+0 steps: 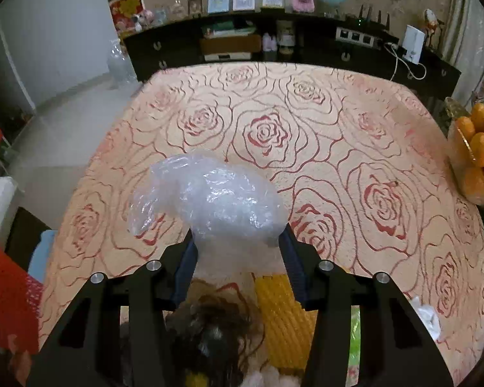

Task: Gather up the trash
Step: 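Grasp the clear bubble plastic with the right tool while the left tool lifts the brown cloth, then carry the brown cloth and clear plastic over the red wastebasket with both tools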

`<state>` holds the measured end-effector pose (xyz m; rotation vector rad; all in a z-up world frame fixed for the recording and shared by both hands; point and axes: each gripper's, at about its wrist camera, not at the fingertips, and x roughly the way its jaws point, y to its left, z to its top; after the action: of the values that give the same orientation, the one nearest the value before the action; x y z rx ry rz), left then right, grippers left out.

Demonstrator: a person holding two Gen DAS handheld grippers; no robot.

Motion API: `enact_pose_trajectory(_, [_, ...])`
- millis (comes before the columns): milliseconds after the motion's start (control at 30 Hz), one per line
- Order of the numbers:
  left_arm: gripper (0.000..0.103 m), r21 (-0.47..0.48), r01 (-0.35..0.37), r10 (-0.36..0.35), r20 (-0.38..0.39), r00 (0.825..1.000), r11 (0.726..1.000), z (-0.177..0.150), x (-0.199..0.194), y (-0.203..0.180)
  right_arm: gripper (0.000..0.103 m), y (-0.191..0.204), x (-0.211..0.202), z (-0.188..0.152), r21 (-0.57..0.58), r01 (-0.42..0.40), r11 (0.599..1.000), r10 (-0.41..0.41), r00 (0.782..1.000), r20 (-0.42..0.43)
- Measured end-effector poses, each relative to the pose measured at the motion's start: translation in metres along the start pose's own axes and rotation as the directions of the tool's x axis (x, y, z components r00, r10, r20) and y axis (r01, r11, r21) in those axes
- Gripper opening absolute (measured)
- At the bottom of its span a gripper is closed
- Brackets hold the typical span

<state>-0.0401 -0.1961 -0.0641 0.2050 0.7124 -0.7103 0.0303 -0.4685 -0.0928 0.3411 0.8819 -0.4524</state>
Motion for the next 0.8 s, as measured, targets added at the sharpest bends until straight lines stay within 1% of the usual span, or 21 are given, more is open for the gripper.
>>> enact_pose_trajectory(200, [0.061, -0.013, -0.015, 0.015, 0.04, 0.999, 1.0, 0.008, -0.013, 0.005, 0.048, -0.003, -0.045, -0.008, 0.009, -0.021, 1.0, 0.02, 0.997, 0.071])
enact_pose_trajectory(267, [0.061, -0.017, -0.027, 0.028, 0.058, 0.998, 0.999, 0.011, -0.018, 0.008, 0.048, -0.001, -0.063, -0.012, 0.003, -0.028, 1.0, 0.028, 0.994, 0.101])
enact_pose_trajectory(400, [0.061, -0.032, -0.061, 0.064, 0.1, 0.993, 0.998, 0.017, -0.031, 0.019, 0.048, 0.007, -0.095, -0.021, -0.009, -0.066, 0.998, 0.067, 0.985, 0.159])
enact_pose_trajectory(500, [0.061, -0.06, -0.084, 0.091, 0.125, 0.988, 0.995, 0.022, -0.041, 0.029, 0.048, 0.015, -0.113, -0.028, -0.016, -0.093, 0.996, 0.094, 0.976, 0.197])
enact_pose_trajectory(533, [0.061, -0.069, -0.095, 0.104, 0.132, 0.986, 0.993, 0.025, -0.044, 0.033, 0.048, 0.018, -0.118, -0.032, -0.011, -0.113, 0.993, 0.113, 0.972, 0.204])
enact_pose_trajectory(633, [0.061, -0.094, -0.125, 0.138, 0.145, 0.98, 0.988, 0.03, -0.054, 0.046, 0.048, 0.029, -0.125, -0.043, -0.008, -0.158, 0.987, 0.156, 0.966, 0.205])
enact_pose_trajectory(700, [0.061, -0.103, -0.151, 0.165, 0.156, 0.974, 0.983, 0.035, -0.063, 0.056, 0.048, 0.044, -0.131, -0.05, -0.033, -0.182, 0.983, 0.185, 0.961, 0.207])
enact_pose_trajectory(800, [0.061, -0.113, -0.194, 0.211, 0.175, 0.962, 0.975, 0.042, -0.078, 0.072, 0.048, 0.065, -0.139, -0.056, -0.086, -0.188, 0.978, 0.203, 0.954, 0.221])
